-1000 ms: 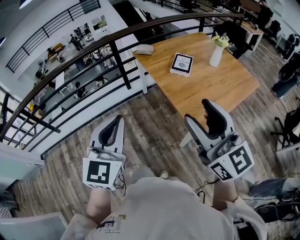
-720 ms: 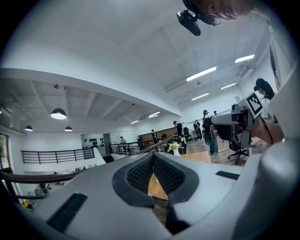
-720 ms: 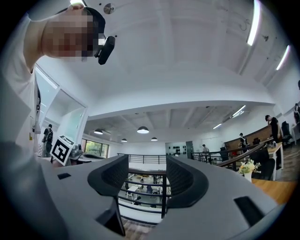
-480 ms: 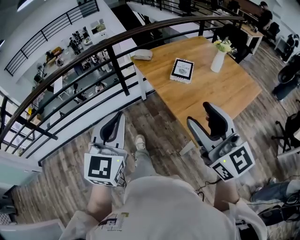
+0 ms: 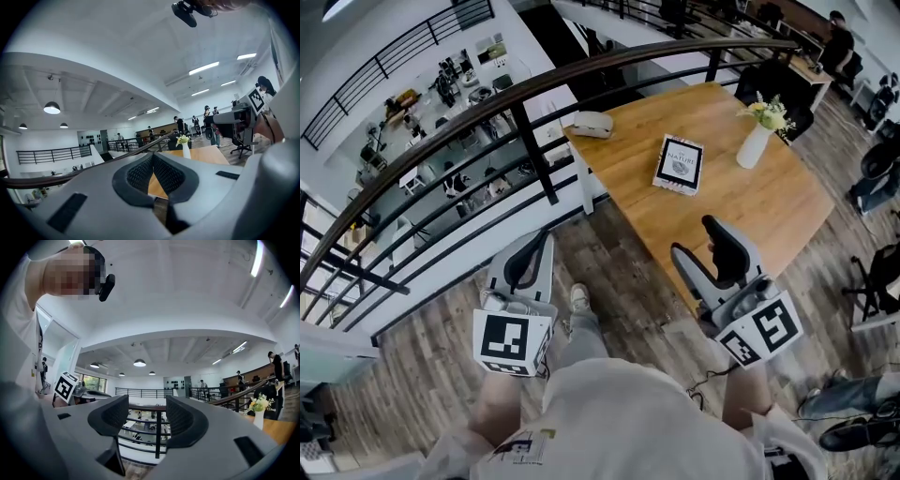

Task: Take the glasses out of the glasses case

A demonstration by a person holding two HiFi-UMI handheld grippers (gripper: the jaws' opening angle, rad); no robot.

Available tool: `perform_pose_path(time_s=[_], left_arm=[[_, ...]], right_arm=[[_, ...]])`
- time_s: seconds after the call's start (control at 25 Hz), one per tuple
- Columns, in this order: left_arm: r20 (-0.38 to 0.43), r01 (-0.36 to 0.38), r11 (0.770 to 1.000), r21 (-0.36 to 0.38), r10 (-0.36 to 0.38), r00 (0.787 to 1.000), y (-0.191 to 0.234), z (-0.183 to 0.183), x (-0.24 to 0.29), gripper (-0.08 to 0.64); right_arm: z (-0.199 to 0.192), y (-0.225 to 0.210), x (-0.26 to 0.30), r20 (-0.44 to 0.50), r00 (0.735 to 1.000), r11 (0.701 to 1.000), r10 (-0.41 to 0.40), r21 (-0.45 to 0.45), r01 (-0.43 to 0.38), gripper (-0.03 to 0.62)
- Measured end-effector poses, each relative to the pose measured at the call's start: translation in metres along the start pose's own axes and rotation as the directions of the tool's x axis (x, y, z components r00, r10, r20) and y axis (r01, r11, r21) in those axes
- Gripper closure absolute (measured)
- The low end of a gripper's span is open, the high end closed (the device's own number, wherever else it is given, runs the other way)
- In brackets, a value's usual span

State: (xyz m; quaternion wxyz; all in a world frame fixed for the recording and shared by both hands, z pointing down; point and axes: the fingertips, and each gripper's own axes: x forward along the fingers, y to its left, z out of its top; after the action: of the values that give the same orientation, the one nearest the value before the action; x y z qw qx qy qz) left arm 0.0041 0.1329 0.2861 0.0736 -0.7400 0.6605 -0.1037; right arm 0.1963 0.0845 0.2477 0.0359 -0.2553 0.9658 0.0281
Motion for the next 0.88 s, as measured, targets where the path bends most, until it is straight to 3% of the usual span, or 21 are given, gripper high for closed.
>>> perform_pose_path(time_s=[0.44,0.64,0.76,0.88], left_arm=[[-0.059,0.034,0.999,-0.033,-0.036,0.998,0.152,-0.019,0.134,0.543],[-0.05,0.082,0.997,0.014,-0.082,0.995,0.222,-0.03,0.214,0.543],[-0.086,0.081,0.997,-0.017,-0.082,0.993,0.257,-0.041,0.238,0.543],[-0.068,0.12,0.992,0.032,-0.117,0.991,0.278,-0.055,0.257,0.543]], right_arm=[[-0.024,-0.054,0.205,-0.106,0.994,1.0,0.018,0.001,-0.018,0.325],[-0.032,-0.096,0.3,-0.146,0.989,1.0,-0.002,-0.003,0.002,0.325],[-0.044,-0.098,0.344,-0.172,0.985,1.0,-0.007,0.001,0.007,0.325],[-0.057,-0.103,0.379,-0.179,0.984,1.0,-0.018,0.013,0.02,0.328]])
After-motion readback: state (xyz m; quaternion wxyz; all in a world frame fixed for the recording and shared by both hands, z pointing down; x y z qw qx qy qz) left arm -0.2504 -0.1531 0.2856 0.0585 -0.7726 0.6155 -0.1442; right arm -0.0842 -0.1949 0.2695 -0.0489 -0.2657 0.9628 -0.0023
